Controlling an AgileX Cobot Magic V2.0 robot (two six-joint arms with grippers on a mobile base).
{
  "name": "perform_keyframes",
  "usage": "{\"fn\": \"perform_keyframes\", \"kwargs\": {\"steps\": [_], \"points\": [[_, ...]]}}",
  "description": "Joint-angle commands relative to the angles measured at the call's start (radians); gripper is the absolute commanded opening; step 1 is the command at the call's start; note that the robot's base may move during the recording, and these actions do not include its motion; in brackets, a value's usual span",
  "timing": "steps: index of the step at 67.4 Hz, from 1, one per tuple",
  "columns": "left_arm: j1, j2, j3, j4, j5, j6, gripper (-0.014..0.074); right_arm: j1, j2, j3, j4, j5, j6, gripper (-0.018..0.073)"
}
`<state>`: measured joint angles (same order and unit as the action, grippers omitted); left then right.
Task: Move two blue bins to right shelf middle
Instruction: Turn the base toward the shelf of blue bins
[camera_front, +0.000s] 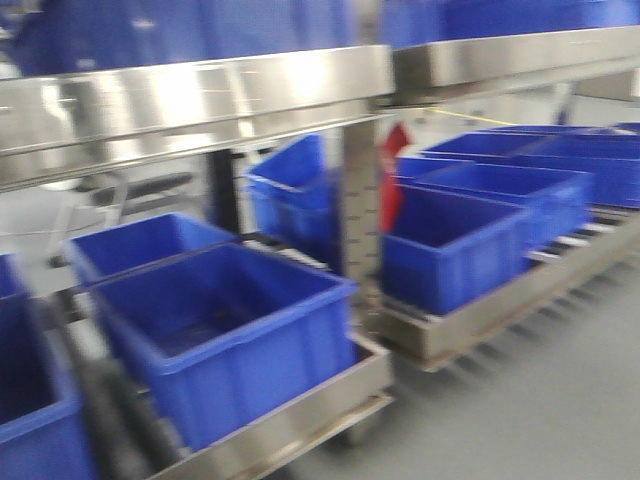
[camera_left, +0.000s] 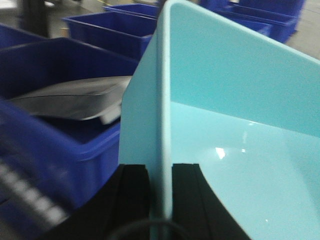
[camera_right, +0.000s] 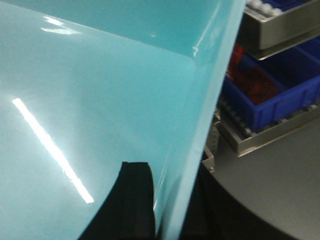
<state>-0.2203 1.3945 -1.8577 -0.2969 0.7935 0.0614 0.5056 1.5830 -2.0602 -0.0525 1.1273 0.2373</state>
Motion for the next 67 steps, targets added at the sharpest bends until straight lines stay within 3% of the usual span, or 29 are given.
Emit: {"fn": "perform_keyframes", "kwargs": {"steps": [1,67], "points": [[0.003,-0.012,-0.015,-0.008,-0.078,-0.013,-0.0111,-0.004,-0.013,-0.008,-0.026,-0.009,-0.038,-0.0153],[0.003,-0.012,-0.015,-0.008,-0.078,-0.013,-0.0111,-0.004,-0.013,-0.008,-0.026,-0.009,-0.038,-0.0153]]}}
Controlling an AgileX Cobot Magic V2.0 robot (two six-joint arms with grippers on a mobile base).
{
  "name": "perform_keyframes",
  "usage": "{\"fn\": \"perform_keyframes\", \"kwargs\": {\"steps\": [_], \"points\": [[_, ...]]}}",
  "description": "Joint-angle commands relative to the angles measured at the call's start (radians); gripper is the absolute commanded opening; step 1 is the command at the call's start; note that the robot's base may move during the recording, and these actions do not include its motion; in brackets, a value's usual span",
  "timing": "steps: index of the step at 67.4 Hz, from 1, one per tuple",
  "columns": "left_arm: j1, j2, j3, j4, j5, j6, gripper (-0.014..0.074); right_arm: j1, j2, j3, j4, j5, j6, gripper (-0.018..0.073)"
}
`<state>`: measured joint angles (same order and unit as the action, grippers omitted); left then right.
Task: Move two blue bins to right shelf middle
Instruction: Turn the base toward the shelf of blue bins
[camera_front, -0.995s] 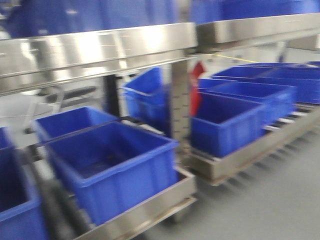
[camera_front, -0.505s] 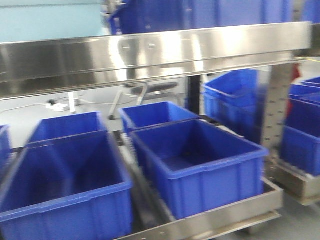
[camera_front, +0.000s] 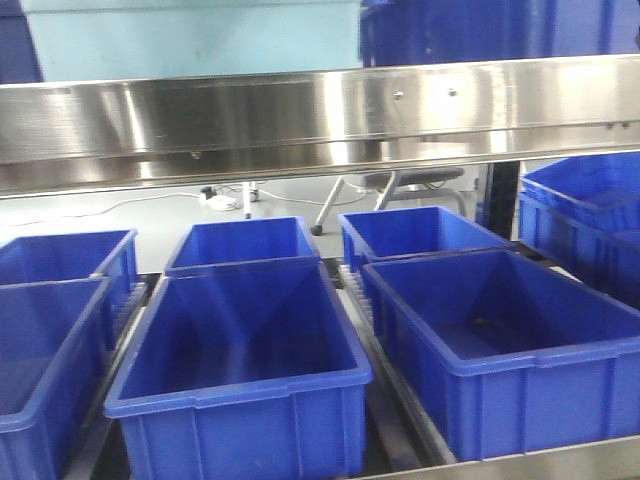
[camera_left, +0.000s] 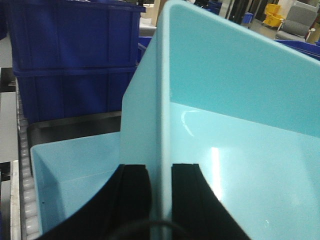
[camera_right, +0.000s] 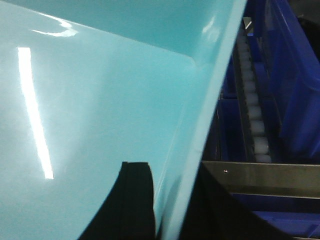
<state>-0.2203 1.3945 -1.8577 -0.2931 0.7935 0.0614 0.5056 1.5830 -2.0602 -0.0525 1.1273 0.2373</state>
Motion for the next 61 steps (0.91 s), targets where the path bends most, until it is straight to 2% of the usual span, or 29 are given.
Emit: {"fn": "perform_keyframes", "kwargs": {"steps": [1,61], "points": [[0.003,-0.012,-0.015,-0.011,-0.078,-0.013,-0.0111,-0.004,-0.013,-0.008,-0.026,-0.009,-0.038,-0.0153],[0.003,-0.012,-0.015,-0.011,-0.078,-0.013,-0.0111,-0.004,-0.013,-0.008,-0.024,-0.009,-0.038,-0.0153]]}}
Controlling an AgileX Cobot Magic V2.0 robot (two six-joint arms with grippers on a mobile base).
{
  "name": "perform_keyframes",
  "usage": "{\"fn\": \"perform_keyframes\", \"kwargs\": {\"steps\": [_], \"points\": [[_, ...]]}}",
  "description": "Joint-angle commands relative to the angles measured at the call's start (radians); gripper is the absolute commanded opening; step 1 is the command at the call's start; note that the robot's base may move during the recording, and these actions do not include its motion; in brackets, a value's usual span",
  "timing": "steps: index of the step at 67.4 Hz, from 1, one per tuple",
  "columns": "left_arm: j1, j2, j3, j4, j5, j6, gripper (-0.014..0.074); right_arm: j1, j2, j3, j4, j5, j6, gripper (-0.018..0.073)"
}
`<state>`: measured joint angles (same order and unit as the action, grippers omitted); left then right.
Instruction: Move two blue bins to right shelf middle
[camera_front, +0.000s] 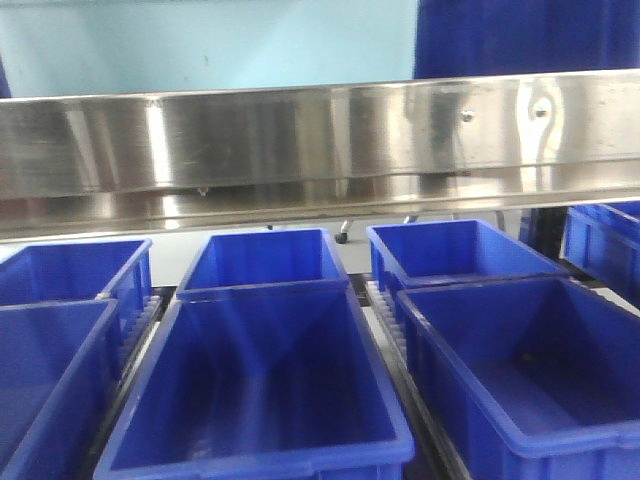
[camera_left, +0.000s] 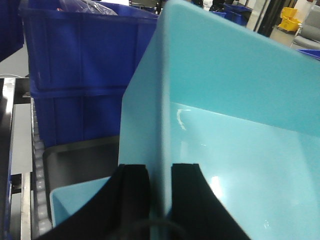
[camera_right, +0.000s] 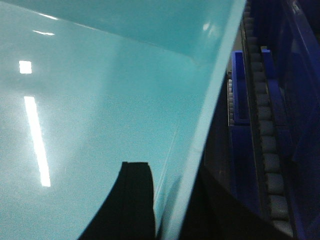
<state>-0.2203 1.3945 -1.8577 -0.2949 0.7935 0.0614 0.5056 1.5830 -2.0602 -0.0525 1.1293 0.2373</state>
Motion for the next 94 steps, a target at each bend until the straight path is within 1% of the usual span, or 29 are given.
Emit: {"fn": "perform_keyframes", "kwargs": {"steps": [1,94], "points": [[0.003,-0.012,-0.015,-0.010,-0.078,-0.013,-0.0111,-0.004,-0.013,-0.008,-0.024,-0.011,-0.038,-0.0153],[0.003,-0.012,-0.015,-0.010,-0.078,-0.013,-0.0111,-0.004,-0.013,-0.008,-0.024,-0.011,-0.038,-0.0153]]}}
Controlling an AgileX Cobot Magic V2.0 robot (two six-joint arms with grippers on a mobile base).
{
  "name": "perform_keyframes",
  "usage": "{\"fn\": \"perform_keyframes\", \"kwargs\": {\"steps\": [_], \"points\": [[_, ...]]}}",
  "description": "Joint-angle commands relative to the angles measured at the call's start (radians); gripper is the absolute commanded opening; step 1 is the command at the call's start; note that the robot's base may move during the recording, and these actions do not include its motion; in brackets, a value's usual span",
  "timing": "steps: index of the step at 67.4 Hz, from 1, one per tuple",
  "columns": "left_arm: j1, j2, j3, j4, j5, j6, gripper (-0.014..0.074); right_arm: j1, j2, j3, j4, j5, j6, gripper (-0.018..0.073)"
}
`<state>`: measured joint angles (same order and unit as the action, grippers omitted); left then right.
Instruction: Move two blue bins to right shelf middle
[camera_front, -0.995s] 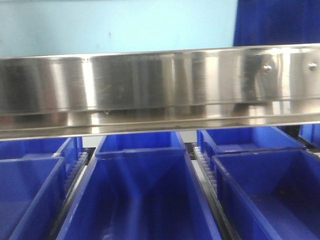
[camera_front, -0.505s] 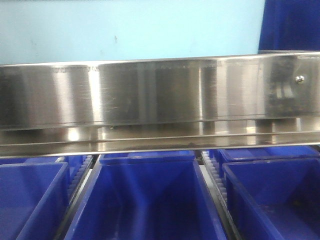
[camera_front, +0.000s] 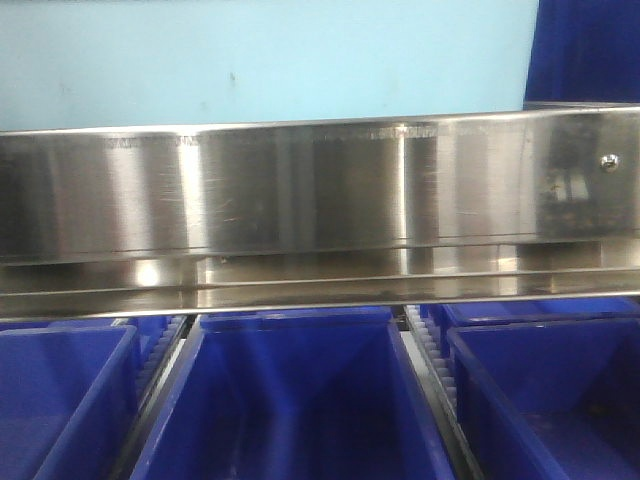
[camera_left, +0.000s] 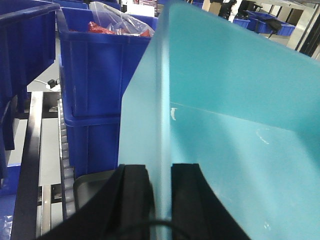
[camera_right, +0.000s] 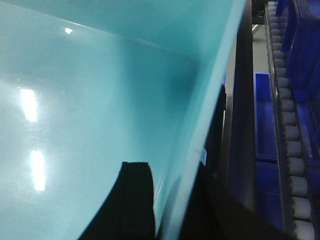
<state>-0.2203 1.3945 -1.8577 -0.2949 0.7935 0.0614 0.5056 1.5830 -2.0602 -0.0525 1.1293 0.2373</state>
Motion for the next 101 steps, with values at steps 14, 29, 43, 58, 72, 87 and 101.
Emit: {"fn": "perform_keyframes", "kwargs": {"steps": [14,29,43,58,72,87,101], "points": [[0.003,-0.012,-0.015,-0.010,-0.078,-0.013,-0.0111,-0.004,-0.013,-0.008,-0.024,-0.011,-0.038,-0.0153],[0.003,-0.012,-0.015,-0.010,-0.078,-0.013,-0.0111,-0.004,-0.013,-0.008,-0.024,-0.011,-0.038,-0.0153],[0.003,-0.012,-0.015,-0.010,-0.078,-0.013,-0.0111,-0.004,-0.013,-0.008,-0.024,-0.011,-0.038,-0.0153],[0.003,-0.012,-0.015,-0.010,-0.078,-0.013,-0.0111,-0.004,-0.013,-0.008,-0.024,-0.011,-0.038,-0.0153],[0.003,-0.012,-0.015,-0.012,-0.051,-0.013,-0.0111,-0.004,-0.013,-0.008,-0.022,-0.024,-0.038,-0.0153],[-0.001,0.009,-0.002,-0.032,0.163,-0.013,-0.0111,-0.004,-0.009,-0.004,-0.070,0.025,-0.038,-0.0153],[-0.001,0.057,0.047,-0.030,0.246,-0.013,-0.0111,-0.004,0.019,0.023,-0.108,0.028,-0.038,-0.0153]]}}
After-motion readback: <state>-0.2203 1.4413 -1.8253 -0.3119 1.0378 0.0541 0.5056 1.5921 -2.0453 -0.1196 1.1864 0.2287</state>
